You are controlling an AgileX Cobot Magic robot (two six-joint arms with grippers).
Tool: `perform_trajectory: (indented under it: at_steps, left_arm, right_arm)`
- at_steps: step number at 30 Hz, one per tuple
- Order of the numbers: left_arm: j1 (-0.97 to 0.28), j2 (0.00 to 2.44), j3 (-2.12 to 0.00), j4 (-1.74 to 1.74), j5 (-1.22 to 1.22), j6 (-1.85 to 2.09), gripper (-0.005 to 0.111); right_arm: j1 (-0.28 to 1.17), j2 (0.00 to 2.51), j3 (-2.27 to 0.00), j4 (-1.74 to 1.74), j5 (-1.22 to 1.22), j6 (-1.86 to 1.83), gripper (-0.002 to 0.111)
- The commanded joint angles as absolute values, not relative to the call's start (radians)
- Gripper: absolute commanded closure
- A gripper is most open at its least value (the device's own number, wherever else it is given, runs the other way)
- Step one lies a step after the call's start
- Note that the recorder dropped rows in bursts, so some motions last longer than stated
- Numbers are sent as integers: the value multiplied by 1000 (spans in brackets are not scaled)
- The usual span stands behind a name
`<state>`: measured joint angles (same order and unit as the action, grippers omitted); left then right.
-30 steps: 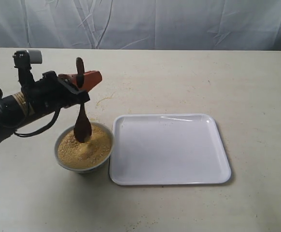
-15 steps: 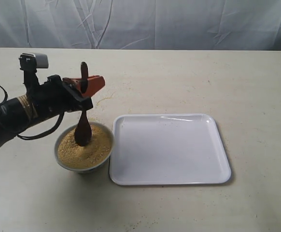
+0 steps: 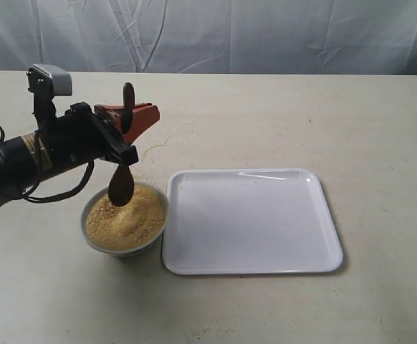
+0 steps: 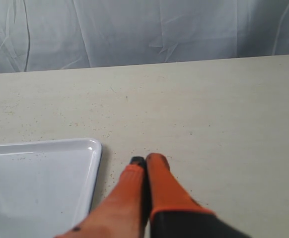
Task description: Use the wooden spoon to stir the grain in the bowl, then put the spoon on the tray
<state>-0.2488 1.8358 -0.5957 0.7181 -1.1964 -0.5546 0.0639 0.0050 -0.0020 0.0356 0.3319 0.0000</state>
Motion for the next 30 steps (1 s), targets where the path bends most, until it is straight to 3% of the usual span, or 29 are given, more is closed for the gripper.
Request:
perform_trajectory:
  at_steps: [1,15,30]
  left_arm:
    - [-247,1827,-596,699,-1038,-520,107]
    - [-249,1900,-596,880,-1206,-565,107]
    - [-247,1850,-596,622,-1221,-572,107]
  right_arm:
    - [60,0,0,35,326,0,107]
    - [60,0,0,35,326,0,107]
    - [60,0,0,33,322,0,107]
